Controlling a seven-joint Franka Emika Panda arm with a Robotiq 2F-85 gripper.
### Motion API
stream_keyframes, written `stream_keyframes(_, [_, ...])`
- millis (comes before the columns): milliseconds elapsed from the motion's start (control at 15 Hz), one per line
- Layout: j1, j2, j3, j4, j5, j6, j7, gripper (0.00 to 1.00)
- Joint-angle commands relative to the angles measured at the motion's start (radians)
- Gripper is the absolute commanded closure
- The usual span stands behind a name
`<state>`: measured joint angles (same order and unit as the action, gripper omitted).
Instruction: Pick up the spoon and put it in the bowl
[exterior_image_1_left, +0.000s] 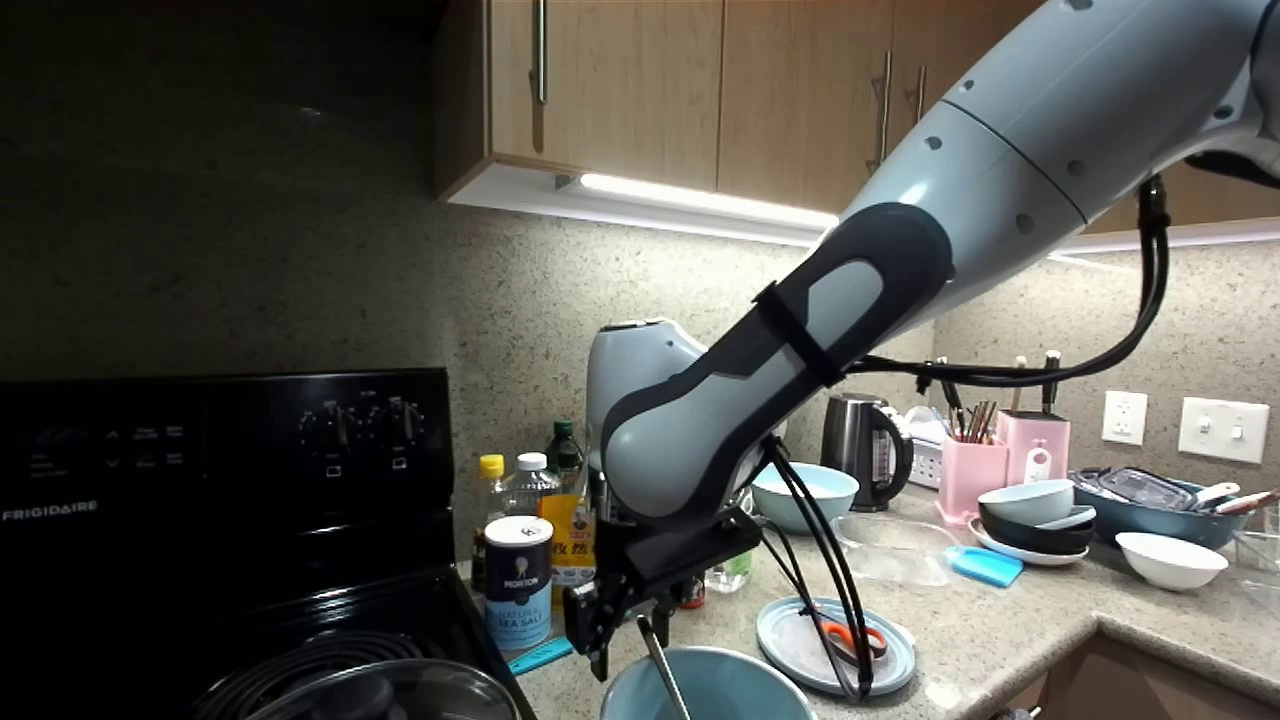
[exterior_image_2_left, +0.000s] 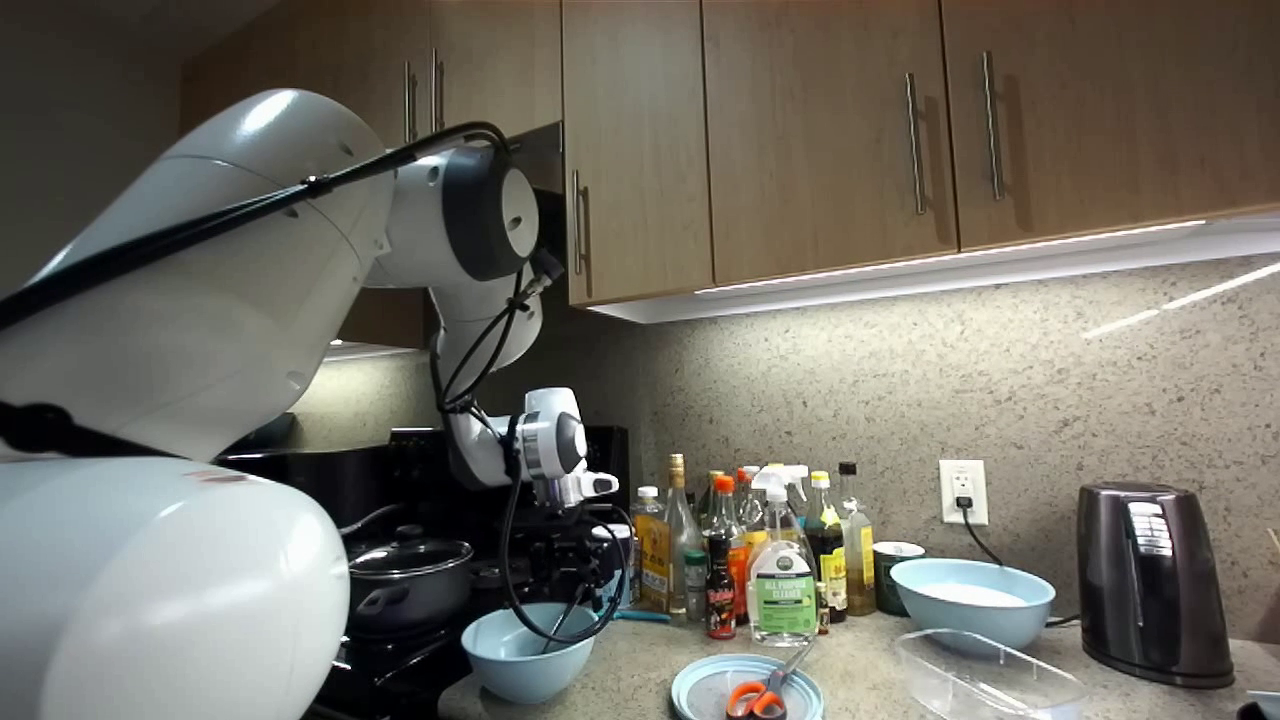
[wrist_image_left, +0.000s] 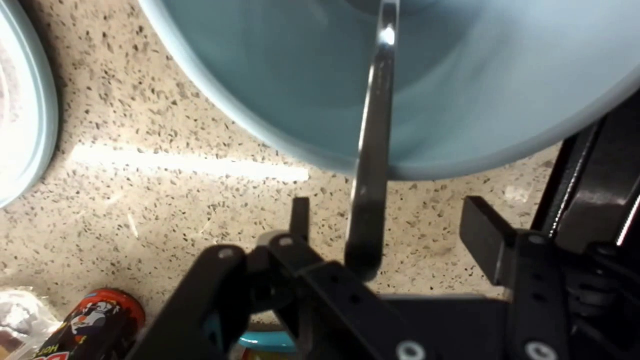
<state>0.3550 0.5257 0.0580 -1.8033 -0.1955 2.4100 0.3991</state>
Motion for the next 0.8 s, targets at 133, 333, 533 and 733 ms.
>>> stream_keyframes(133, [0.015,0.003,-0.025,0.005,-0.016,0.04,0.04,0.64])
stream_keyframes(333, [0.01,0.004,-0.028,0.013,-0.005,0.047,0.043,0.83])
stream_keyframes(533, [0.009,0.001,-0.032,0.013,-0.001,0.061,0.05,0.94])
stream_keyframes(733, [0.017,0.005,-0.046,0.027,-0.016,0.063,0.064,0.99])
